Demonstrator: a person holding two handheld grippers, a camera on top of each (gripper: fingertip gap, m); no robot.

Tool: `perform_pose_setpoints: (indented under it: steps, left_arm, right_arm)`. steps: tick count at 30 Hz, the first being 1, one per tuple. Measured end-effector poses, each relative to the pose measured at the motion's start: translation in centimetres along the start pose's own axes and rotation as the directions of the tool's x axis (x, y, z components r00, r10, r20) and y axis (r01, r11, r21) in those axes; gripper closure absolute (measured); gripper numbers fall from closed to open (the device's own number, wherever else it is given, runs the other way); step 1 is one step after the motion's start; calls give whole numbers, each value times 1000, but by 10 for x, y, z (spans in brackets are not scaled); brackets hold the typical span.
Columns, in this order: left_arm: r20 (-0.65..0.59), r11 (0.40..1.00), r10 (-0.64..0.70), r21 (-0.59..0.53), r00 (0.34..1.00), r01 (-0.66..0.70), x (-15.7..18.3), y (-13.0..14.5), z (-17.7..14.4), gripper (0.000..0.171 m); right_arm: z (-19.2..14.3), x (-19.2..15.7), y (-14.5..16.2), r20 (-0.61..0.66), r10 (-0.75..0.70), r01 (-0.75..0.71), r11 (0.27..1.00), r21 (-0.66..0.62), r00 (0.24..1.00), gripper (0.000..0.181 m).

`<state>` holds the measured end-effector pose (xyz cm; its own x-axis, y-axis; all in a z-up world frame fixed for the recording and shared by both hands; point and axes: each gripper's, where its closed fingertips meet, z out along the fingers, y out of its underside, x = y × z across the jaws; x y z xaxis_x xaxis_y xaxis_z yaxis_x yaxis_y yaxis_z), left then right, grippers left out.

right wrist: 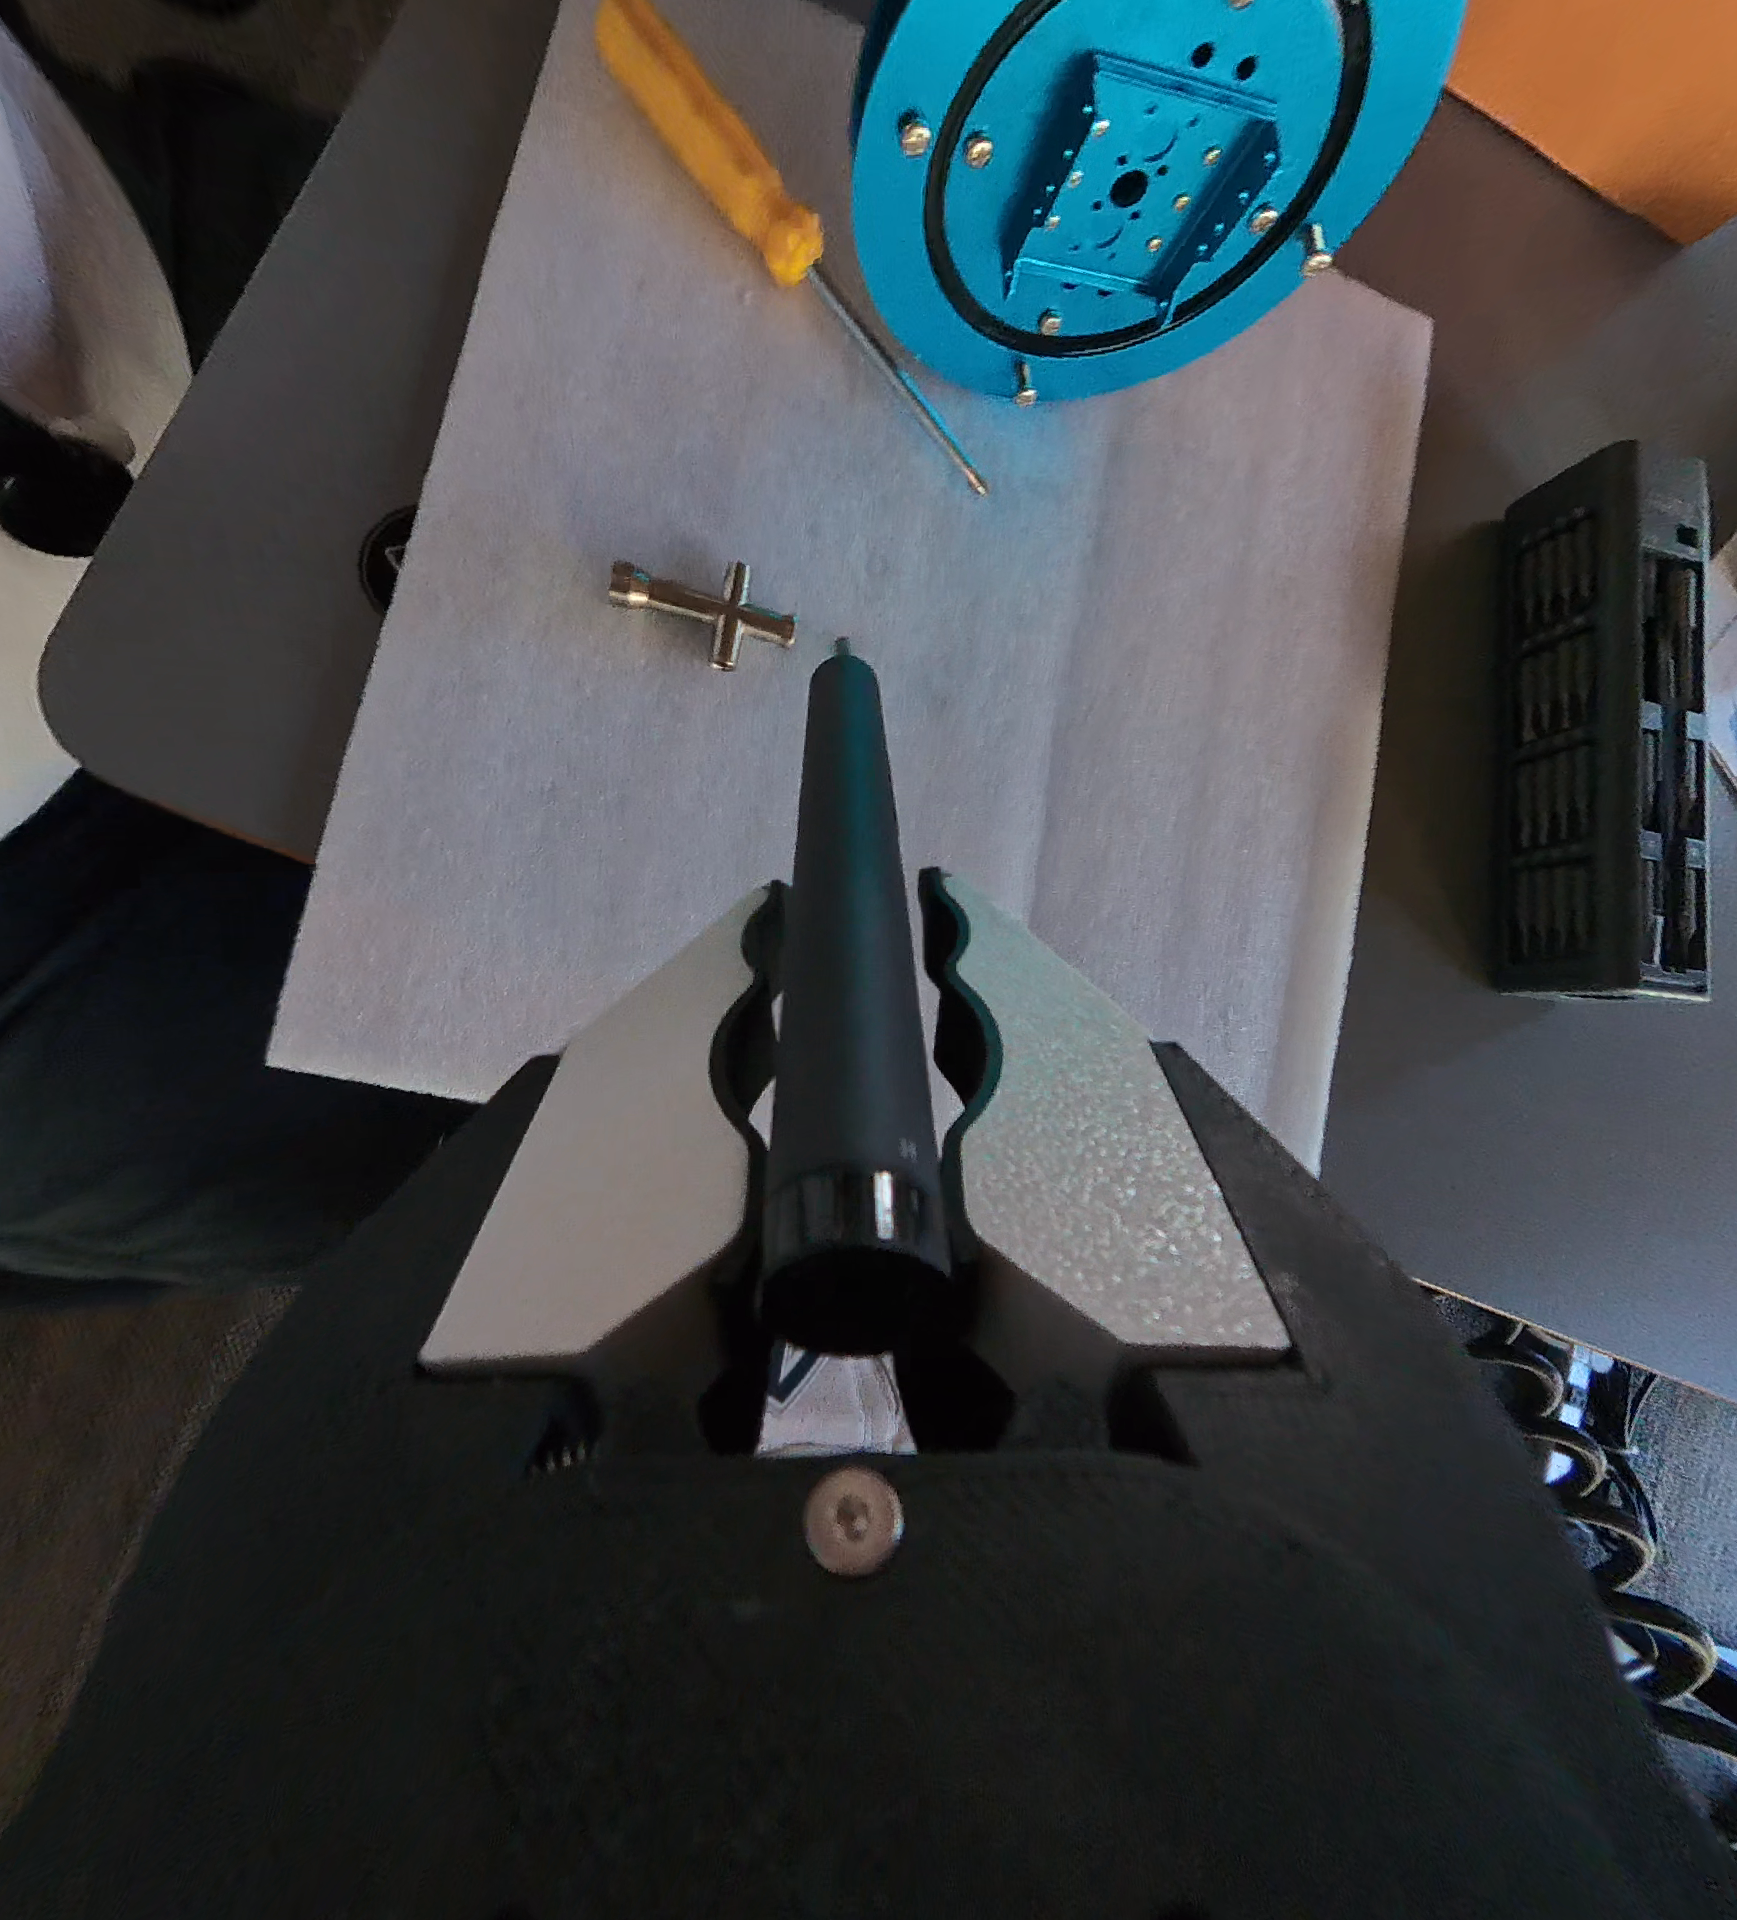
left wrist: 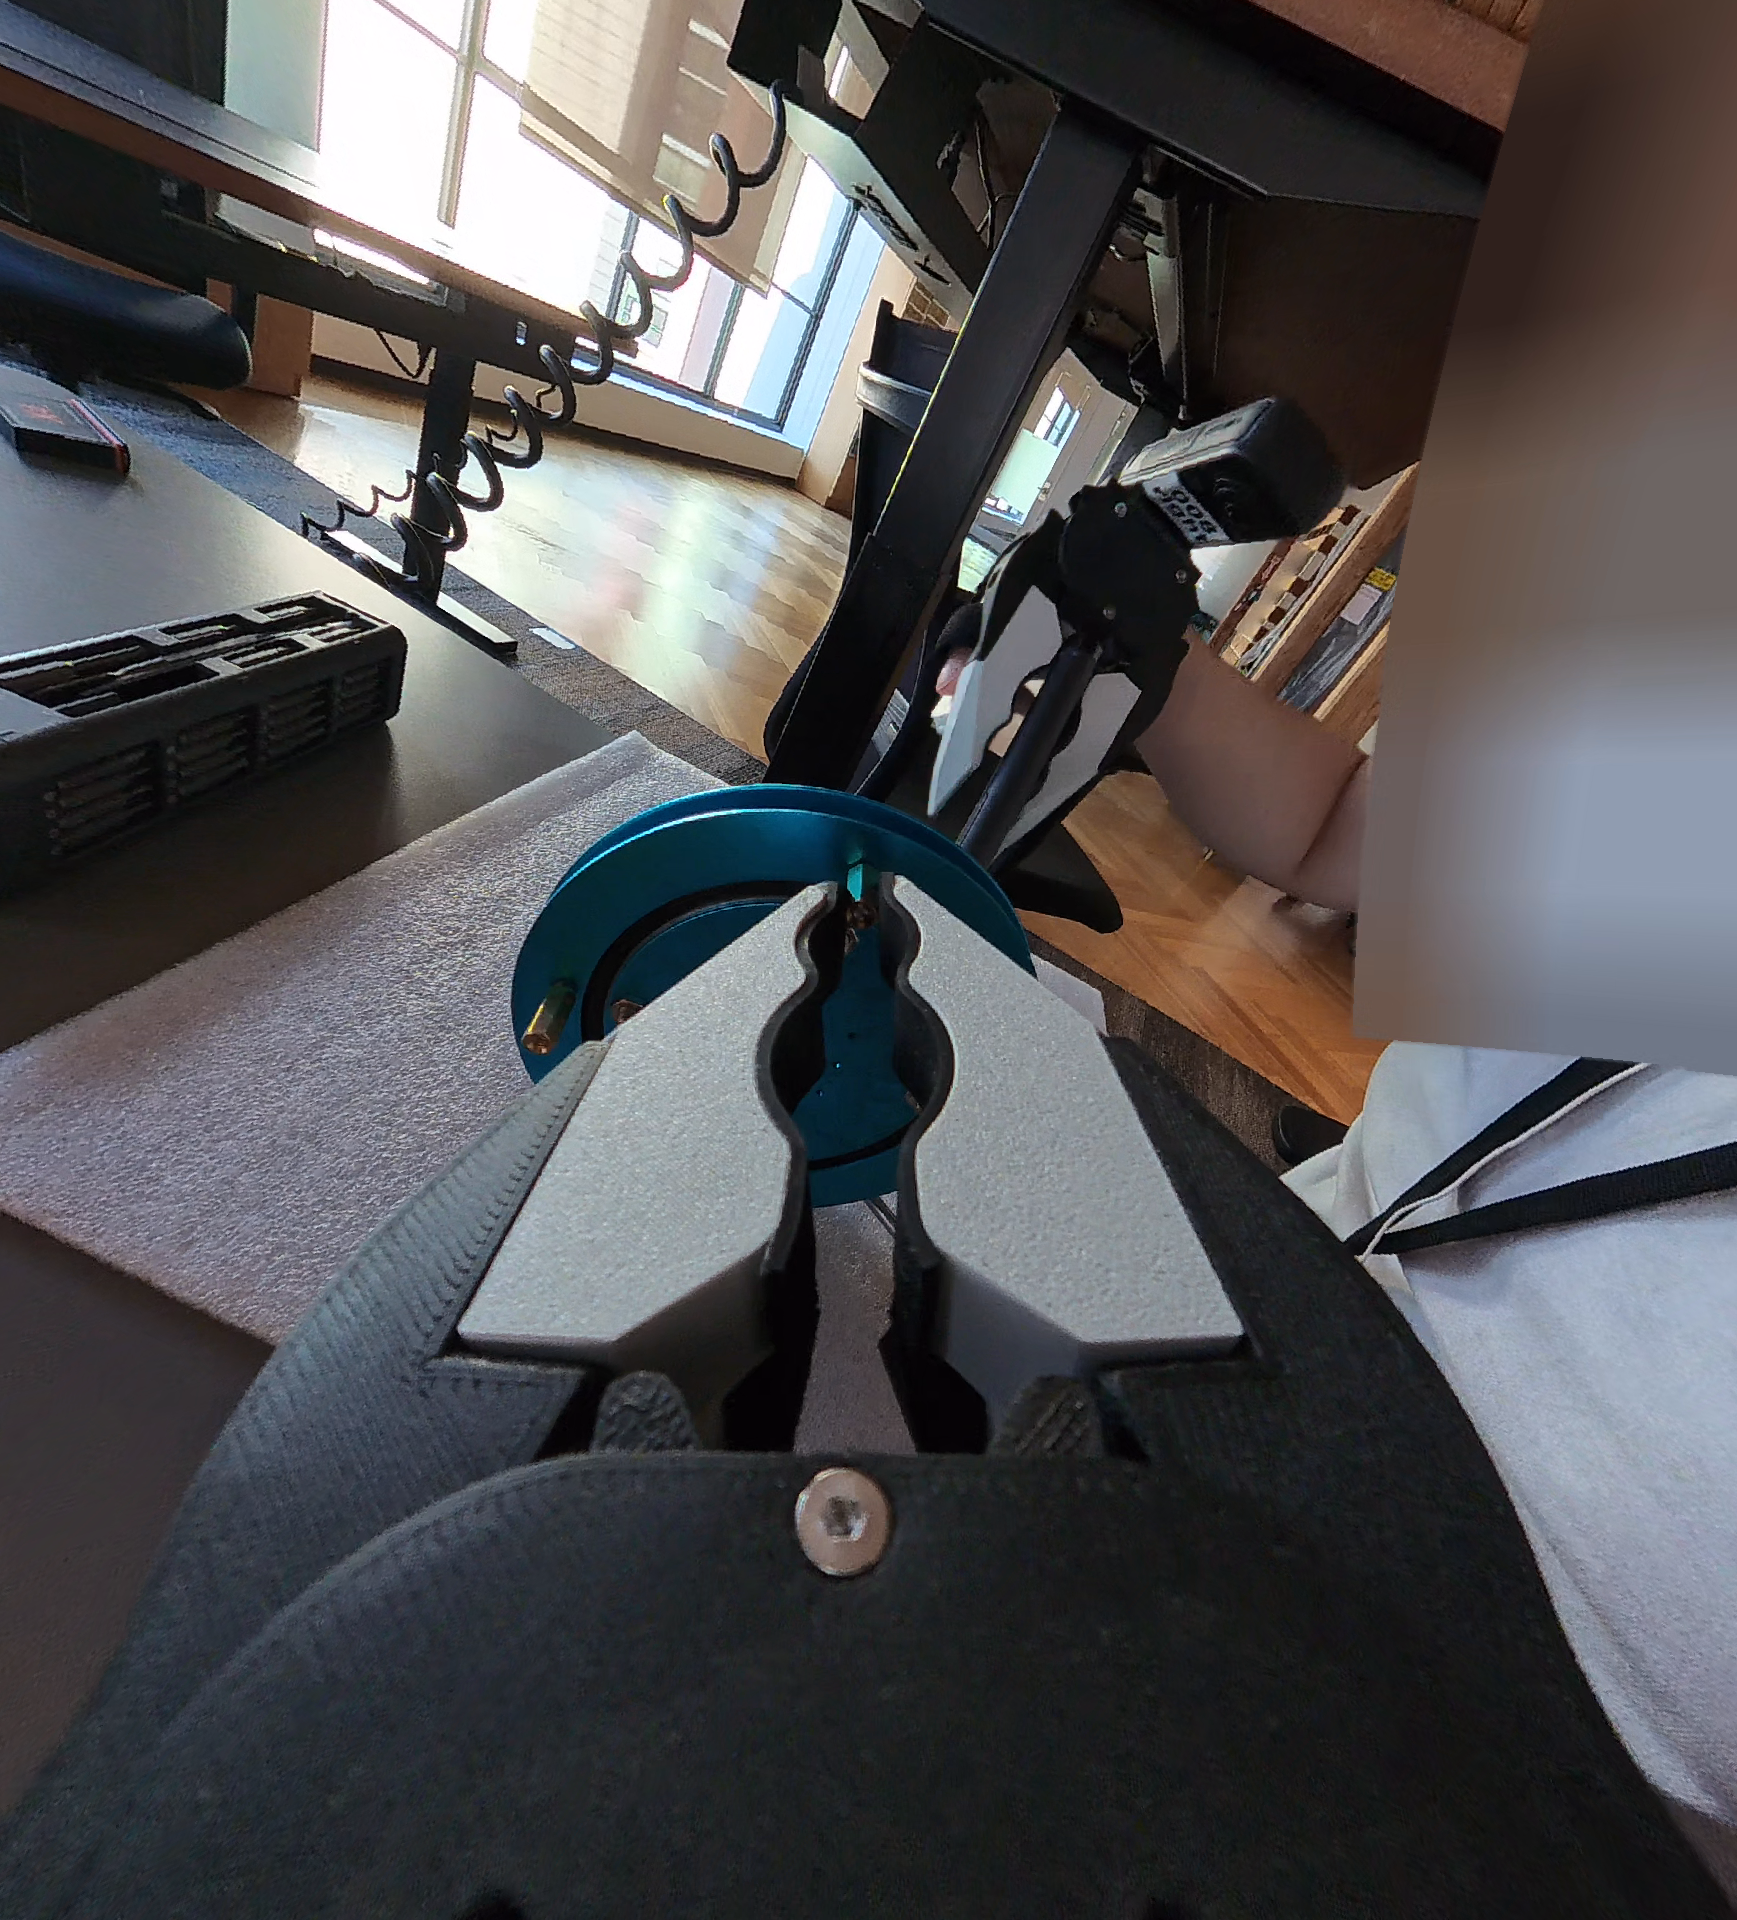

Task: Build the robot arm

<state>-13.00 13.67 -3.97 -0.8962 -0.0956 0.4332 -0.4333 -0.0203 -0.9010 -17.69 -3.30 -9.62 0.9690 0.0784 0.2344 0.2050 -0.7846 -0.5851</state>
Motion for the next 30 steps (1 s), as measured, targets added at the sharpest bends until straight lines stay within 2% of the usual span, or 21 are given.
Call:
perform_pose_setpoints:
  steps: [6, 7, 9, 11, 13, 17, 21, 23, 24, 27, 28, 29, 30]
  left_arm:
    - [1, 1000, 6, -3, 1000, -6, 1, 0, 0, 167]
    - [1, 1000, 7, -4, 1000, -7, 1, 0, 0, 168]
    - [2, 1000, 8, -4, 1000, -8, 1, 0, 0, 167]
    - [5, 1000, 10, -3, 1000, -10, 0, 0, 0, 168]
    - [7, 1000, 12, -3, 1000, -12, 1, 0, 0, 168]
    - [4, 1000, 11, -3, 1000, -11, 1, 0, 0, 167]
    - [7, 1000, 14, -4, 1000, -14, 1, 0, 0, 167]
    - [8, 1000, 14, -3, 1000, -14, 0, 0, 0, 167]
    - [7, 1000, 13, -4, 1000, -13, 0, 0, 0, 167]
    - [6, 1000, 15, -5, 1000, -15, 1, 0, 0, 167]
    - [6, 1000, 16, -6, 1000, -16, 1, 0, 0, 167]
    - [7, 1000, 17, -6, 1000, -17, 1, 0, 0, 167]
    - [7, 1000, 18, -6, 1000, -18, 1, 0, 0, 167]
  right_arm:
    - [0, 1, -2, -32, -50, 49, 998, -27, 998, 156]
    - [0, 1, -4, -29, -25, 25, 1000, -5, 999, 156]
    - [1, 4, -9, -6, 115, -114, 991, 63, 993, 157]
    - [2, 9, -15, 56, 325, -329, 935, 133, 944, 157]
    - [3, 11, -15, 102, 441, -452, 878, 157, 892, 157]
    - [3, 11, -10, 108, 504, -515, 849, 121, 857, 156]
    - [3, 12, -11, 99, 481, -490, 863, 123, 871, 157]
    - [4, 17, -13, 136, 583, -598, 789, 140, 801, 157]
    - [5, 22, -15, 162, 655, -675, 720, 164, 738, 158]
    - [7, 40, -19, 297, 843, -892, 402, 208, 449, 163]
    - [7, 43, -23, 354, 843, -911, 339, 235, 405, 161]
    - [8, 46, -23, 375, 836, -911, 320, 260, 401, 162]
    - [9, 49, -19, 362, 831, -900, 337, 278, 423, 165]
